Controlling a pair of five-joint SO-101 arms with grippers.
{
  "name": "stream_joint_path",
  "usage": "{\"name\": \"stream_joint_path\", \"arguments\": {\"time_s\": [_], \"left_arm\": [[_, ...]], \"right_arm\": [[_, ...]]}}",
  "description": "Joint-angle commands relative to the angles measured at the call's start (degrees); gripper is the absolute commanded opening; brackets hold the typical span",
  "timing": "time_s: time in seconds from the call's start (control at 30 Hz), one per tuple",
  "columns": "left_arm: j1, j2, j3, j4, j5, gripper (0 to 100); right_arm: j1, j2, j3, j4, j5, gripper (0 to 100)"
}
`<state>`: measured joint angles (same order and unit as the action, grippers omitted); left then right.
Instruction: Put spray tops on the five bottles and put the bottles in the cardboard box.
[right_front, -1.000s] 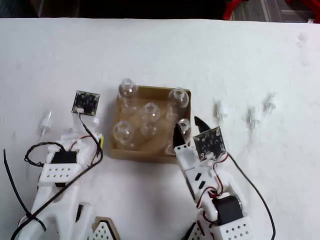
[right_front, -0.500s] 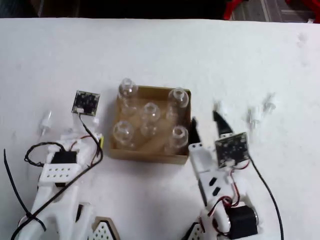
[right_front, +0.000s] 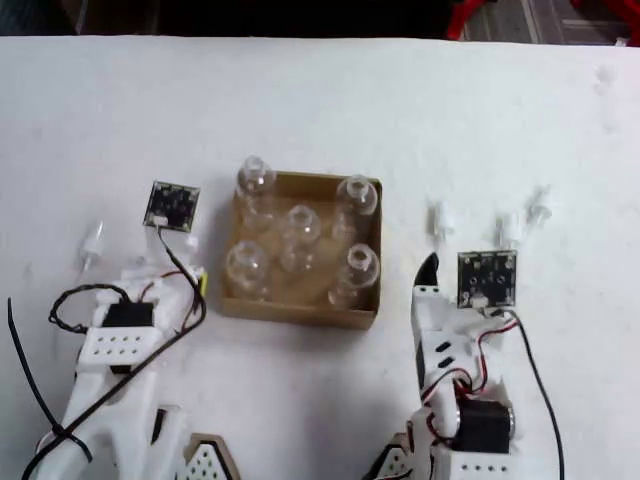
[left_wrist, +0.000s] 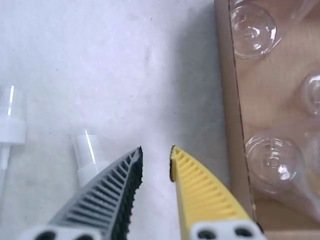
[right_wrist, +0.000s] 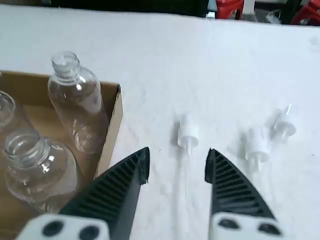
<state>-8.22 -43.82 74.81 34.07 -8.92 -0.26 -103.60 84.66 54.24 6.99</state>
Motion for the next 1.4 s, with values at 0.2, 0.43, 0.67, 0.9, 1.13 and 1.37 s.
{"name": "stream_joint_path", "arguments": {"time_s": [0.2,0.43,0.67,0.9,1.13,1.37], "left_arm": [[-5.67,-0.40,-0.79,0.62,0.70,9],[-10.42,-0.40,-10.02,11.52,0.26,9],[-13.23,0.13,-36.48,36.04,-8.09,9],[-13.05,8.48,-60.40,50.46,-8.53,9],[-13.05,35.12,-77.27,58.73,-8.62,9],[-13.05,55.69,-88.62,63.56,-8.18,9]], "right_arm": [[4.88,0.22,8.00,-13.05,0.70,15.9],[7.25,0.22,8.44,-13.58,0.70,16.0],[6.90,0.22,9.41,-14.73,0.70,16.1],[6.99,0.22,10.81,-17.19,0.79,16.2],[6.90,0.22,11.08,-17.19,0.79,16.2],[6.73,0.40,12.22,-19.30,0.79,16.2]]}}
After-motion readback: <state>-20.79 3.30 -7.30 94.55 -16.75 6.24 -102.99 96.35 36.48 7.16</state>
